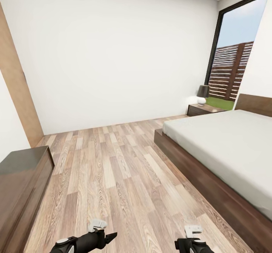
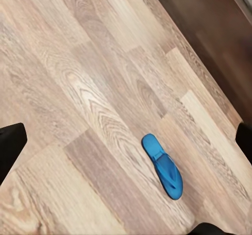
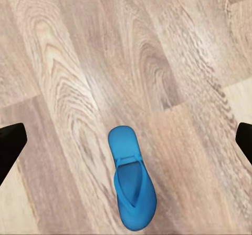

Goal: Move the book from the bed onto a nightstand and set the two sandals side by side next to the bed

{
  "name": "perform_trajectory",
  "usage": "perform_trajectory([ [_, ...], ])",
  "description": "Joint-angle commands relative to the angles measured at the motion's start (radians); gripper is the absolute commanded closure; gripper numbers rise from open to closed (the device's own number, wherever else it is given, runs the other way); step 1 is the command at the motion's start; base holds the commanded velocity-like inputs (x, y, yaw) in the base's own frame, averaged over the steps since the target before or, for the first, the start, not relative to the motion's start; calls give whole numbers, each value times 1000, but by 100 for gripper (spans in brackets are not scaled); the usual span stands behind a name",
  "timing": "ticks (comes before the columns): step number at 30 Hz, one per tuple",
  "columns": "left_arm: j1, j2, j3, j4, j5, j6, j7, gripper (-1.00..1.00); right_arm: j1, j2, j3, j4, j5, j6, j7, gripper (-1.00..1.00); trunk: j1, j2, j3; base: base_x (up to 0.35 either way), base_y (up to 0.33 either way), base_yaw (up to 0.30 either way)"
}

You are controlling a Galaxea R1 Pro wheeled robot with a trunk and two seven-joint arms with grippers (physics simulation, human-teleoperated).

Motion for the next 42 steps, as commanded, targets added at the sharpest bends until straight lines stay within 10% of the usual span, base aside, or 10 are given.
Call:
perform_trajectory([
  [1, 0, 0, 2, 0, 9, 10, -4, -100, 0, 0, 1, 2, 1, 0, -2, -100, 4, -8, -4, 0, 0, 0],
  [42, 0, 0, 4, 0, 11, 13, -7, -100, 0, 1, 3, 20, 3, -24, -2, -100, 161, -295, -133, 0, 0, 0],
])
